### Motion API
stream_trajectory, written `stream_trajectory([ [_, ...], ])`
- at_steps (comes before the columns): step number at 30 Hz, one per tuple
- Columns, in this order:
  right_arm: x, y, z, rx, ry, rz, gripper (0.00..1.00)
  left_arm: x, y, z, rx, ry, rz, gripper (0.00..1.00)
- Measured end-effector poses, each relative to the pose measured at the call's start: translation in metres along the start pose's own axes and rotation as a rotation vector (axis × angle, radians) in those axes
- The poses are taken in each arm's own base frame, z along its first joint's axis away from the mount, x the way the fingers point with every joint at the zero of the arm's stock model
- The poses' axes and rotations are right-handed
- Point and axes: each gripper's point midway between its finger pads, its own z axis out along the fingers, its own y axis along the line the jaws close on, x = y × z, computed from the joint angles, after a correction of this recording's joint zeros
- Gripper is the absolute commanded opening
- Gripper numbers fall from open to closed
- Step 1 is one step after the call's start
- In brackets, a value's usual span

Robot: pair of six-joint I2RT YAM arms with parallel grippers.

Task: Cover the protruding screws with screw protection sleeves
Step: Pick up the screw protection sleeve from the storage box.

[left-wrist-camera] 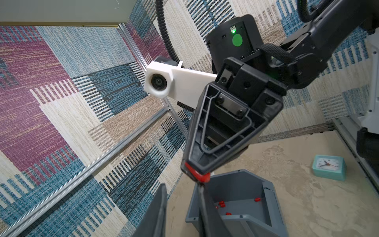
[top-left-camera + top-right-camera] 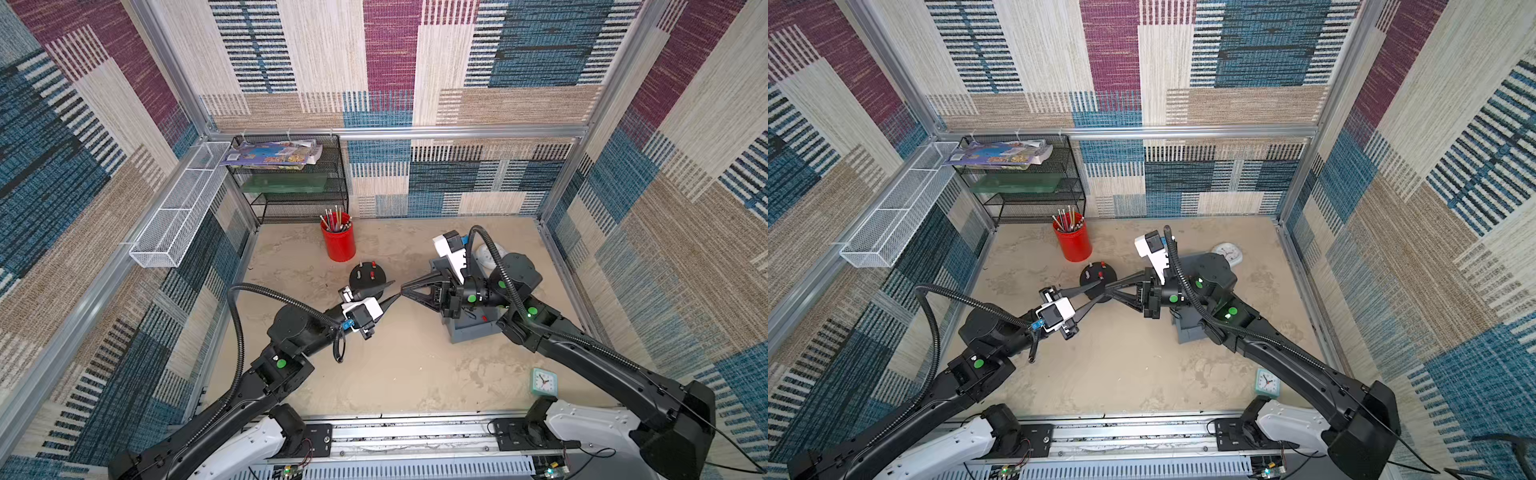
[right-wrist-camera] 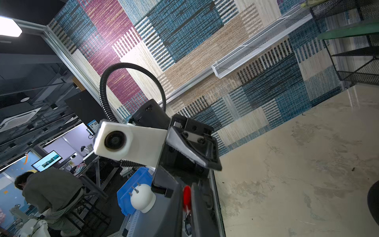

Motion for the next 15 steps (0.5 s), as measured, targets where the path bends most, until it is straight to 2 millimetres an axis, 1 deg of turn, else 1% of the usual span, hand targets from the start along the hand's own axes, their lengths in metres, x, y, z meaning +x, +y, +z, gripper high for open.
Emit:
stream_trajectory([
  [5,-0.0031,-0.0010,-0.0021,0.010,-0.036,0.008,0.11,-0.0038,0.0011,0.0001,-0.004,-0.019,-0.013,0.25],
  [9,-0.0058,-0.0032,-0.0026,0.018,-0.060,0.006,0.11,-0.0035,-0.0030,0.0010,0.017,-0.026,-0.024,0.25],
  [15,-0.0096,-0.0042,-0.0003,0.018,-0.083,0.014,0.12,-0.0011,-0.0039,0.0025,0.020,-0.020,-0.031,0.24],
])
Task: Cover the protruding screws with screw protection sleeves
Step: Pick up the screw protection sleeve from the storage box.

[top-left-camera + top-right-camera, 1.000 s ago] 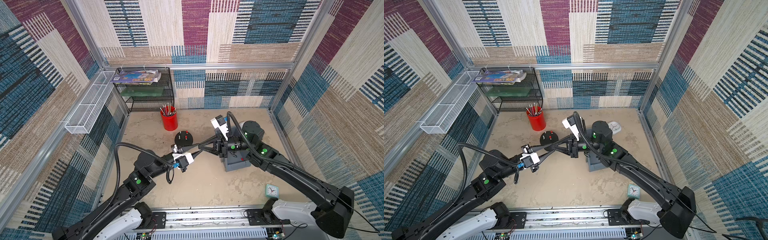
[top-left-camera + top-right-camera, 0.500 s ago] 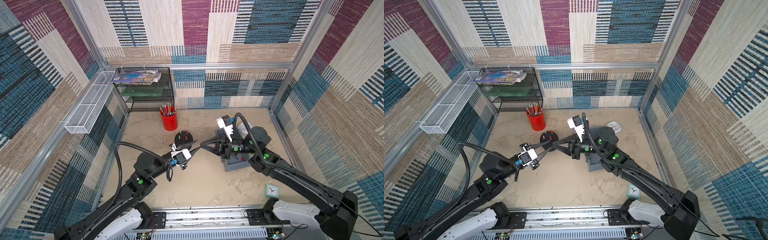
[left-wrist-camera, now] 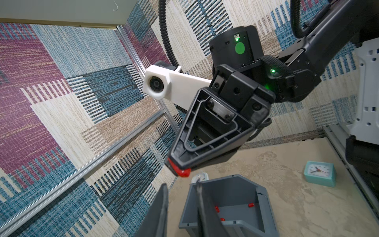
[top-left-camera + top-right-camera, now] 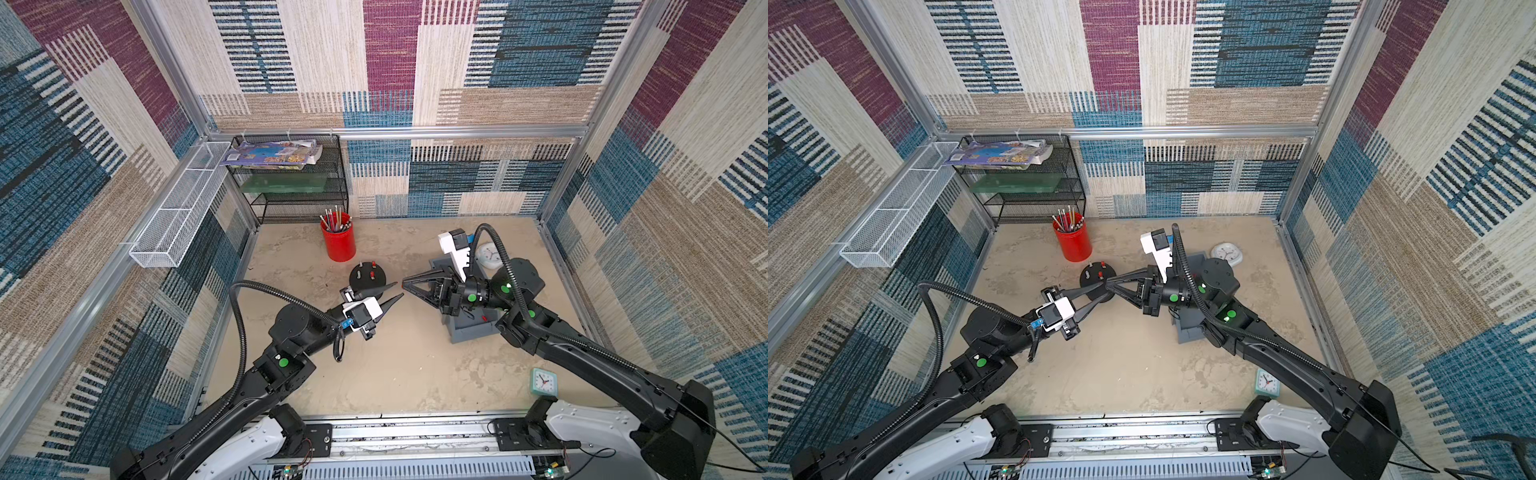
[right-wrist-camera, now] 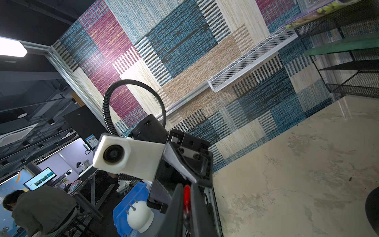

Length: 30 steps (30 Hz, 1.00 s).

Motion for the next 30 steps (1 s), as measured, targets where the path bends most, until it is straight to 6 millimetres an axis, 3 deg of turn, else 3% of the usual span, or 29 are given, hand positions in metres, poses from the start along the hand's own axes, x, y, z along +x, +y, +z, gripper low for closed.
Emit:
stream_trajectory([
  [11,0.0061,-0.0055,0.0059,0.001,0.014,0.025,0.12,-0.0039,0.0021,0.0001,-0.009,-0.018,0.003,0.20],
  [30,0.0033,0.0026,0.0083,-0.033,-0.009,0.033,0.12,-0.0046,0.0029,-0.0001,-0.016,-0.025,-0.016,0.19],
])
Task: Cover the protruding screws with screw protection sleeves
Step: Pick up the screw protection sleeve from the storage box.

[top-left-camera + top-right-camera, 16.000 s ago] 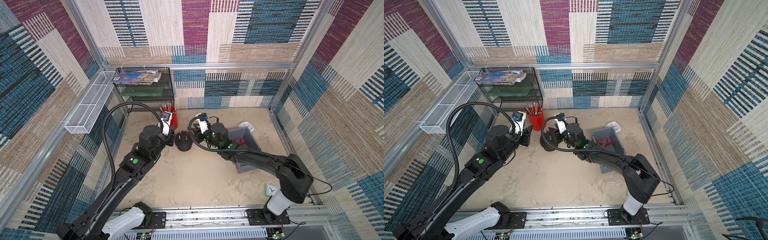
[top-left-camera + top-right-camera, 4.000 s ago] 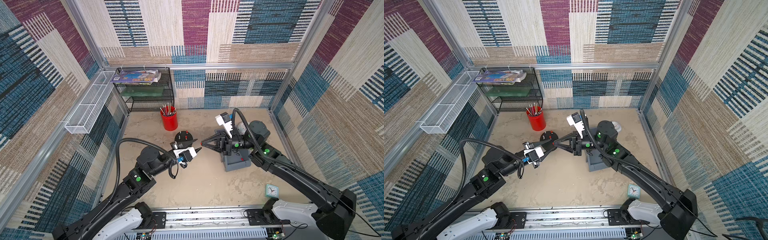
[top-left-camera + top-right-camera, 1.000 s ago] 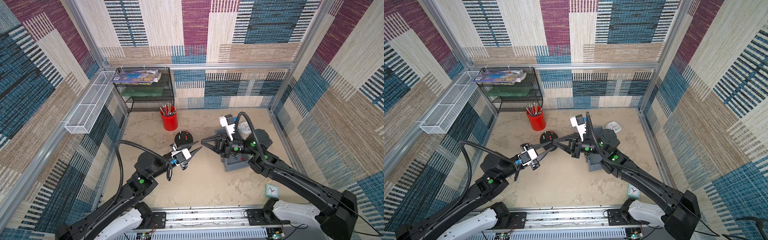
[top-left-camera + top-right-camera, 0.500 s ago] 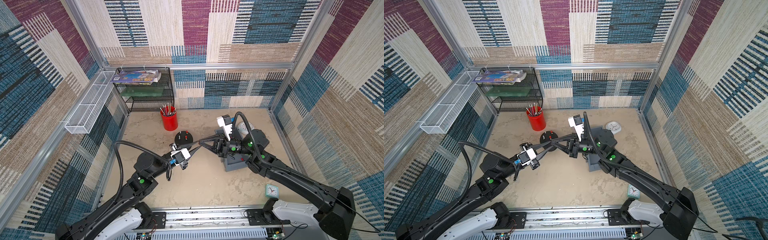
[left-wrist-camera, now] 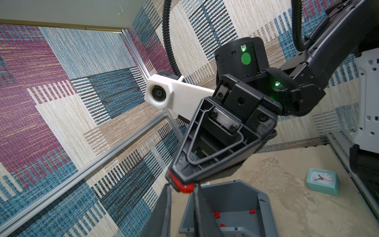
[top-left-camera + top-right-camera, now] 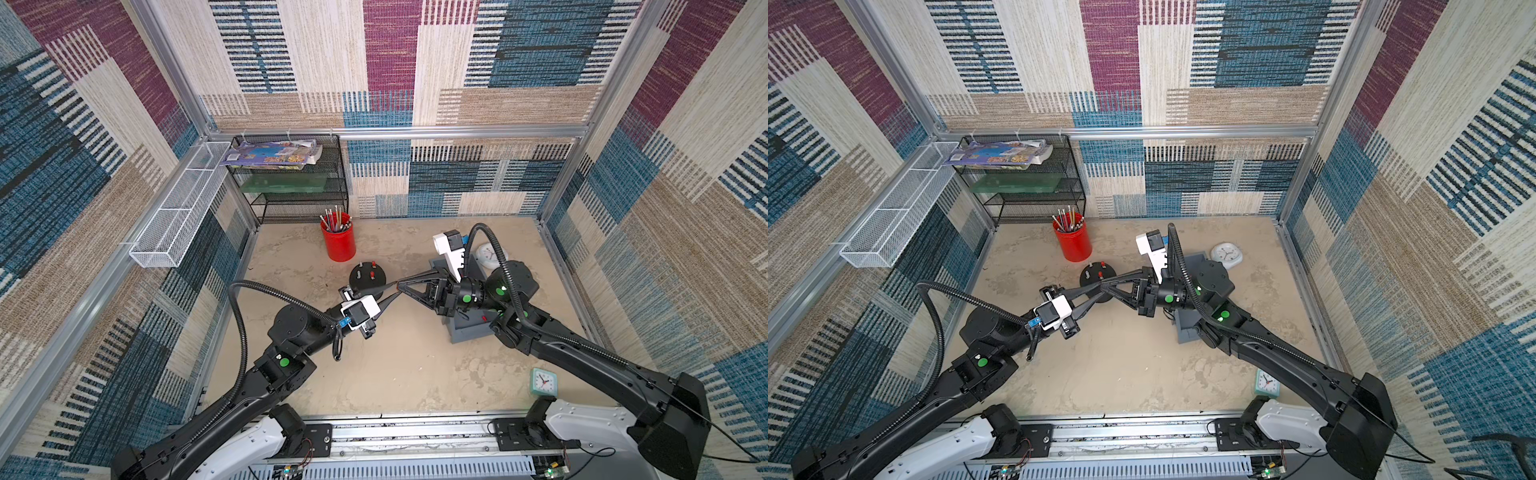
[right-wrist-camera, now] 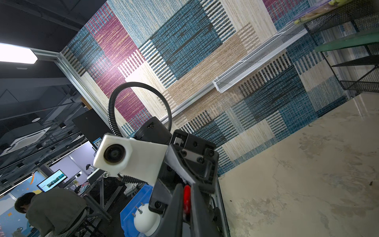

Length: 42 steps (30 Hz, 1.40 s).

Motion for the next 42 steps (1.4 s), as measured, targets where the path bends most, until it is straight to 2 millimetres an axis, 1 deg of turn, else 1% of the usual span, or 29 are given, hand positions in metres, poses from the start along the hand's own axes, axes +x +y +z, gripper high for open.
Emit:
stream_trajectory([
  [4,-0.0004,0.0003,0.0003,-0.002,-0.002,-0.002,0.12,-0.0009,0.0002,-0.0006,-0.001,-0.002,0.000,0.17],
  [7,-0.0012,0.0007,0.0012,-0.006,-0.006,-0.007,0.12,-0.0014,0.0004,-0.0016,-0.004,-0.003,-0.001,0.13],
  [10,-0.0021,-0.0006,0.0021,-0.004,-0.012,-0.009,0.12,-0.0010,0.0022,-0.0022,-0.014,0.000,-0.001,0.12],
  [12,-0.0025,-0.0009,0.0041,-0.005,-0.012,-0.009,0.12,-0.0009,0.0038,-0.0025,-0.024,0.003,-0.003,0.14],
  [15,-0.0027,-0.0002,0.0071,-0.010,-0.012,-0.009,0.12,-0.0009,0.0044,-0.0028,-0.026,0.003,-0.013,0.19],
  [19,-0.0018,-0.0002,0.0088,-0.012,-0.009,-0.008,0.12,-0.0009,0.0042,-0.0028,-0.025,0.003,-0.016,0.23],
  [28,-0.0019,-0.0006,0.0093,-0.008,-0.007,-0.011,0.12,-0.0010,0.0040,-0.0037,-0.026,0.002,-0.018,0.21],
  [37,0.0003,-0.0015,0.0084,0.001,0.003,-0.014,0.12,0.0008,0.0028,-0.0047,-0.025,0.004,-0.019,0.22],
  [42,0.0007,-0.0014,0.0088,0.002,0.006,-0.014,0.12,-0.0015,0.0037,-0.0063,-0.032,-0.004,-0.016,0.22],
])
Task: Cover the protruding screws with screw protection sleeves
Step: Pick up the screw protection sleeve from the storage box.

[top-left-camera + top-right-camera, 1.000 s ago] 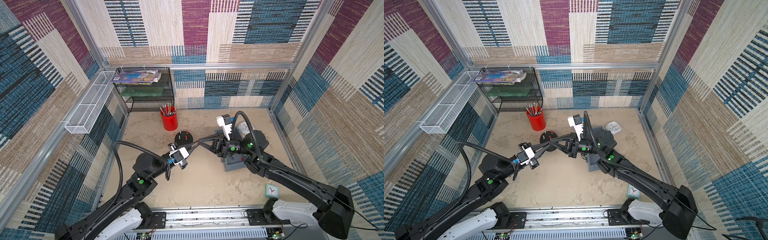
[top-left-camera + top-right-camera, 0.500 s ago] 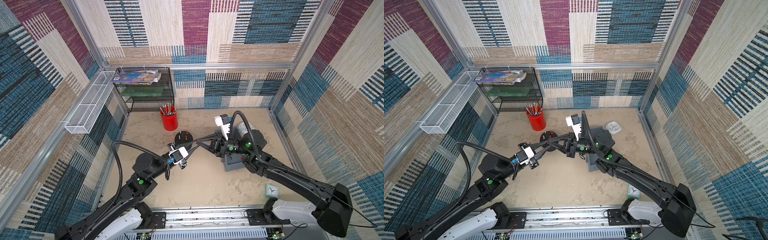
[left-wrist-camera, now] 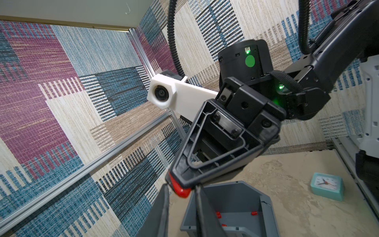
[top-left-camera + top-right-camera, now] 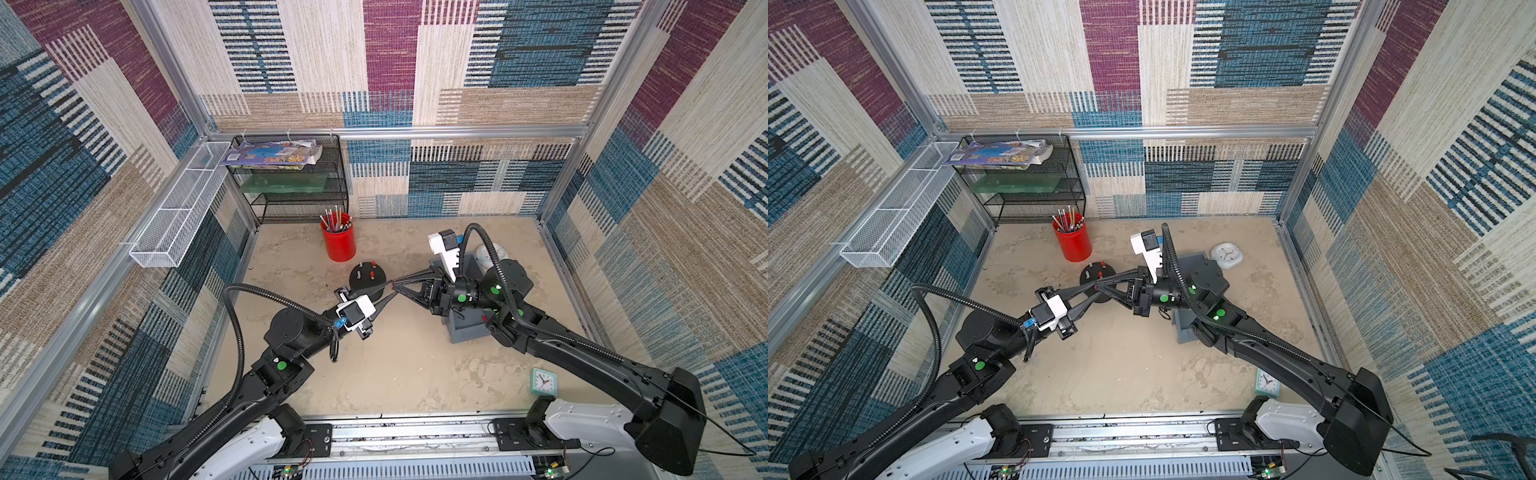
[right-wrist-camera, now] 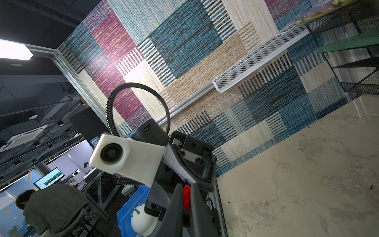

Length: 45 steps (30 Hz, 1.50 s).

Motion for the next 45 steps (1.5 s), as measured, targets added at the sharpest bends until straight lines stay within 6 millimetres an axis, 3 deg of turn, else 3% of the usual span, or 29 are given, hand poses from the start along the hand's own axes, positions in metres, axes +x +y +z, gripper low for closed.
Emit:
stream_trajectory([
  [23,0.0006,-0.0023,0.0034,-0.001,0.006,0.000,0.11,0.0006,0.0037,-0.0027,-0.026,0.006,-0.002,0.16],
  [31,-0.0013,-0.0028,0.0035,0.004,-0.004,-0.004,0.12,-0.0017,0.0056,-0.0034,-0.035,-0.001,0.001,0.03],
  [39,-0.0020,-0.0025,0.0033,0.005,-0.007,-0.011,0.11,-0.0022,0.0062,-0.0034,-0.037,-0.002,-0.002,0.06],
  [45,-0.0028,-0.0010,0.0026,0.005,-0.010,-0.016,0.14,-0.0031,0.0056,-0.0031,-0.032,-0.005,-0.002,0.00],
])
